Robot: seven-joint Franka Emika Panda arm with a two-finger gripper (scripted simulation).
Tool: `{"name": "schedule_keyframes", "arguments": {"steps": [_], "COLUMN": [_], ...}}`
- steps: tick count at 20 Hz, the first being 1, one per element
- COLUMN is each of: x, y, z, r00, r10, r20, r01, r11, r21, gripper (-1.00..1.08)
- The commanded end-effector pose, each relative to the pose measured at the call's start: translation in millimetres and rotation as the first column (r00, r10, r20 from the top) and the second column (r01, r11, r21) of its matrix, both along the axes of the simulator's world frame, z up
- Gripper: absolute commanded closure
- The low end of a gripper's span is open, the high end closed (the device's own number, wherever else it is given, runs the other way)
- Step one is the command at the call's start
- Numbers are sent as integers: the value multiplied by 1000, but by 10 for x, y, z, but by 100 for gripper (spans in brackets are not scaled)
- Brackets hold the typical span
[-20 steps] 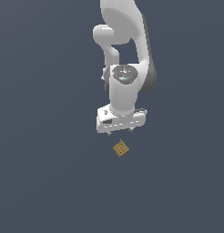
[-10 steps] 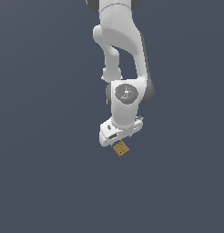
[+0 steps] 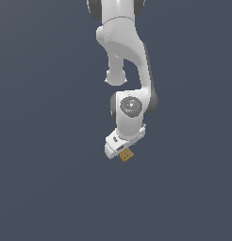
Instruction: Pick up the object and move it to a goal position.
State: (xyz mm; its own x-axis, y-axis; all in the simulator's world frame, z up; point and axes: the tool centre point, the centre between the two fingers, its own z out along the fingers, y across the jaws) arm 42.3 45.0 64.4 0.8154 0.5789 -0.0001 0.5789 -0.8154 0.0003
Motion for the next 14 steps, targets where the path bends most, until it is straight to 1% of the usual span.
{"name": "schedule_keyframes", "arguments": {"steps": [1, 8, 14], "x": [8, 4, -5], "y": [4, 3, 5], "z": [-29, -86, -367], "r00": [1000, 1000, 1000], "r10": [16, 15, 18], "r20": [0, -1, 0], "r01": [-16, -15, -18], "r11": [1000, 1000, 1000], "r21": [0, 0, 0], "gripper": [-92, -92, -92]}}
